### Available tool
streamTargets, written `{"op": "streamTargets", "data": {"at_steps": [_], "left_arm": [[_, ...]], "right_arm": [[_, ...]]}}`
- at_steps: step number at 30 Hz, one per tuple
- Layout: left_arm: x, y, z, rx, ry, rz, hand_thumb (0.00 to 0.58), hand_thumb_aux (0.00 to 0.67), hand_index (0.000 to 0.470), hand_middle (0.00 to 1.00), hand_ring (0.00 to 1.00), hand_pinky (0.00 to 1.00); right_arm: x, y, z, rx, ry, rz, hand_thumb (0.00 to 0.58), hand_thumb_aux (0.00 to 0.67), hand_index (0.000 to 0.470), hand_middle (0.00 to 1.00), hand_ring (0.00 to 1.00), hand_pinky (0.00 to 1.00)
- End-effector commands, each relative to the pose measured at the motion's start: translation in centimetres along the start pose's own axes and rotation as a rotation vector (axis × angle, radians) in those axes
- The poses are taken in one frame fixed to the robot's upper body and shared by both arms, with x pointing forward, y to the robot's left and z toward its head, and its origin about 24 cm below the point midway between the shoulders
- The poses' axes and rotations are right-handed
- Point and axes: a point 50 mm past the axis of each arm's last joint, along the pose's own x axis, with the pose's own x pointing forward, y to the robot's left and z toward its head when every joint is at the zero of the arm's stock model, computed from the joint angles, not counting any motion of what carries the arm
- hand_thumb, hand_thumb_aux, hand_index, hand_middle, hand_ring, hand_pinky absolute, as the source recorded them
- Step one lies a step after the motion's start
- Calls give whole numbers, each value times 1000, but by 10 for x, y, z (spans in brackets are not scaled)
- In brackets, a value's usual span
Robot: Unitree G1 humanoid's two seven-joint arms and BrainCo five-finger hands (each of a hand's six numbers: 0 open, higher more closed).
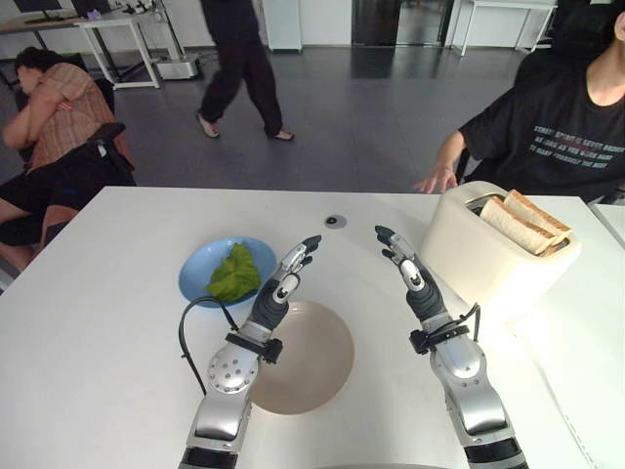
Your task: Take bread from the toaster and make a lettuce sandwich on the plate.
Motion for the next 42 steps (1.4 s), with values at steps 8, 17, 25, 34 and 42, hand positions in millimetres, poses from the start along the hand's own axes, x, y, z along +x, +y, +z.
{"op": "streamTargets", "data": {"at_steps": [8,17,25,34,42], "left_arm": [[0,1,-4,25,30,-15,0,0,0,0,0,0],[1,6,-3,55,23,-1,0,0,0,0,0,0],[2,5,-3,70,20,-23,0,0,0,0,0,0],[3,4,-4,68,22,-32,0,0,0,0,0,0],[5,6,-4,68,20,-50,0,0,0,0,0,0]], "right_arm": [[4,1,-7,-22,39,39,0,0,0,0,0,0],[72,-99,45,-696,-53,14,0,0,0,0,0,0],[81,-203,79,-1360,267,-205,0,0,0,0,0,0],[58,-244,66,-1412,568,-226,0,0,0,0,0,0],[41,-249,41,-1368,753,-141,0,0,0,0,0,0]]}}
